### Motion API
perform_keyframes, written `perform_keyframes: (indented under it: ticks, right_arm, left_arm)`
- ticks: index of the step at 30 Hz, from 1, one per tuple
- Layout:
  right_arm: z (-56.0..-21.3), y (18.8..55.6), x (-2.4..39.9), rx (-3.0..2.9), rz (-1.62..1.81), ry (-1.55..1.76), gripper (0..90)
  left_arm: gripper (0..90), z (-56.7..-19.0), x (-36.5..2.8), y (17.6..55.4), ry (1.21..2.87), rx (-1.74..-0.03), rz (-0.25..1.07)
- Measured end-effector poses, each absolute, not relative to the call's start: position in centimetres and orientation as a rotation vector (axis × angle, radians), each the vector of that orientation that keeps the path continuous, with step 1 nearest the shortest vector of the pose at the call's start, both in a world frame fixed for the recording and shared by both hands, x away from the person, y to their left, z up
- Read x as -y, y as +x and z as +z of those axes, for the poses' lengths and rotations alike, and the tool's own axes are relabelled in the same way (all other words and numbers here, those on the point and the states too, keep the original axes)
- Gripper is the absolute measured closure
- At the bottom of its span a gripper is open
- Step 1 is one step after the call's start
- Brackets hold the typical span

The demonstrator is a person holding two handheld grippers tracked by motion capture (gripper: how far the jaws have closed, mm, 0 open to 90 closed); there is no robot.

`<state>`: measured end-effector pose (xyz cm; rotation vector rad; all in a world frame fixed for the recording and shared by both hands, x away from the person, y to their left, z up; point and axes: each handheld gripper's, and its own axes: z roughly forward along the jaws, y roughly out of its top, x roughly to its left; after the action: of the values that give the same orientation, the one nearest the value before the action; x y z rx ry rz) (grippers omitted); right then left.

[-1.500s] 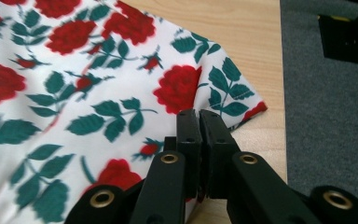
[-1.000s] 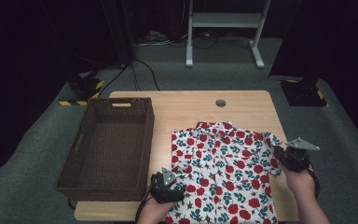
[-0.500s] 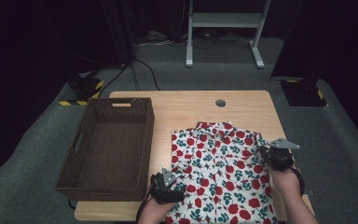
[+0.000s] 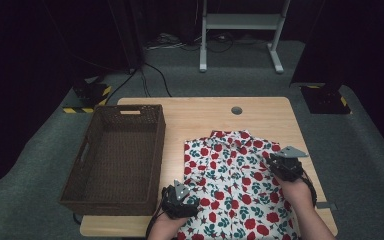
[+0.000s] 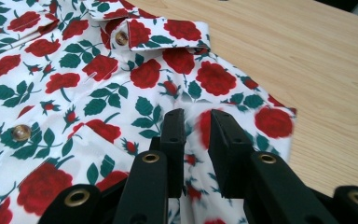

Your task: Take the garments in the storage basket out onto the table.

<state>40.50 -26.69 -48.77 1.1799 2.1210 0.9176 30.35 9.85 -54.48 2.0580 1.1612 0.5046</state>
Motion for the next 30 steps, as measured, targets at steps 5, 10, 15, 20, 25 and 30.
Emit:
perform_keyframes:
  ticks: [5,10,15,20,25,30]
  right_arm:
    - [-48.3,39.4,28.2,-2.096,0.920,1.195,76.2]
    - [-48.2,38.4,30.2,-2.067,0.921,1.219,76.4]
    - [-48.4,37.5,32.3,-2.038,0.918,1.243,76.8]
    - [-49.1,36.8,33.6,-2.023,0.919,1.277,76.7]
    - [-50.0,36.7,33.3,-2.050,0.928,1.277,76.6]
    - [-51.2,36.6,32.4,-2.085,0.935,1.269,76.1]
  left_arm:
    - [13.3,-54.5,-9.8,30.3,2.058,-1.162,0.505]
    - [13.3,-54.5,-9.8,30.3,2.057,-1.164,0.505]
    - [13.3,-54.5,-9.8,30.3,2.057,-1.163,0.506]
    - [14.6,-54.5,-9.8,30.3,2.057,-1.157,0.507]
    - [15.2,-54.2,-9.6,30.6,2.065,-1.131,0.511]
    - [15.2,-53.0,-9.3,31.0,2.027,-1.116,0.527]
